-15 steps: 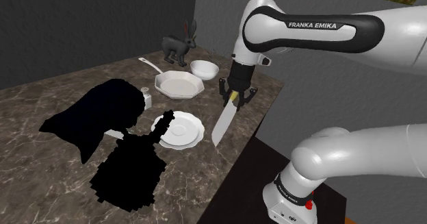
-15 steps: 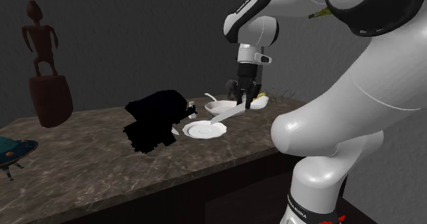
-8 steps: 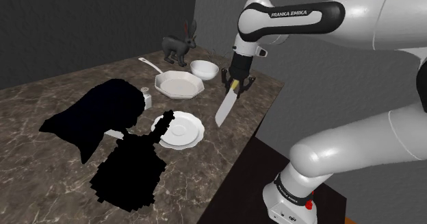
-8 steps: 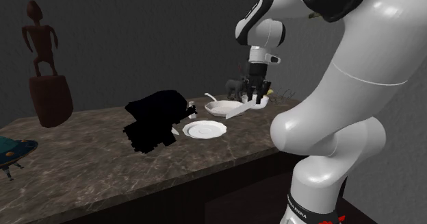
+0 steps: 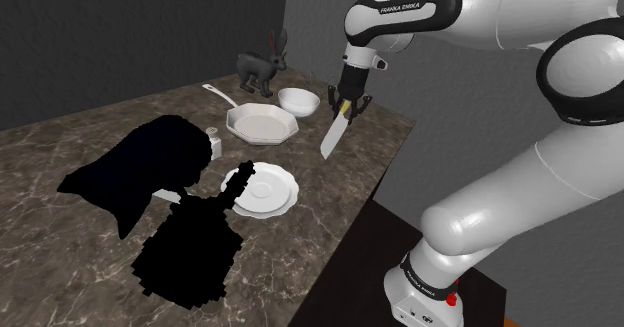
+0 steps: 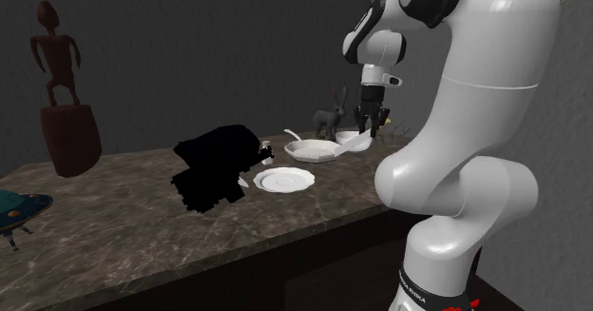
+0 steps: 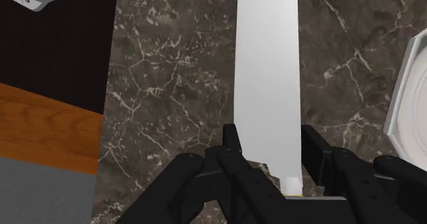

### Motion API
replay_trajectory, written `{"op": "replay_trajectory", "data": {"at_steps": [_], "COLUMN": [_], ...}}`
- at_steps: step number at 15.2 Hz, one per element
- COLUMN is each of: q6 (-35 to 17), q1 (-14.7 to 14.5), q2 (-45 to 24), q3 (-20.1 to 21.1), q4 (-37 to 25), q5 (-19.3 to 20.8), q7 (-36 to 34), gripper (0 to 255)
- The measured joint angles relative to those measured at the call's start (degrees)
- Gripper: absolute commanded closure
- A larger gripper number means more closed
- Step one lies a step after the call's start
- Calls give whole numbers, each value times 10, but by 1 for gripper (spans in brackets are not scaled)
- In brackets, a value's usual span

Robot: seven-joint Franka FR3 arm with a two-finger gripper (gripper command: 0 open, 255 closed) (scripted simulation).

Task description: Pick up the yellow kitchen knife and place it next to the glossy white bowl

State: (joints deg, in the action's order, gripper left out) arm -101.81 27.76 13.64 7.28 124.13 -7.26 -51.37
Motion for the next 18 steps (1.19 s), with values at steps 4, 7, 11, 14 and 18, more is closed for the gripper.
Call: {"op": "replay_trajectory", "data": {"at_steps": [4,7,11,14,18], "q6": [-27,-50,-79,-104,-135], "q1": [6,7,6,6,5], "q2": [-32,-39,-47,-57,-70], "q3": [-6,-6,-5,-4,-3], "q4": [-3,13,34,49,67], "q5": [6,7,6,6,5], "q7": [12,15,17,18,20], "gripper": [255,255,255,255,255]}}
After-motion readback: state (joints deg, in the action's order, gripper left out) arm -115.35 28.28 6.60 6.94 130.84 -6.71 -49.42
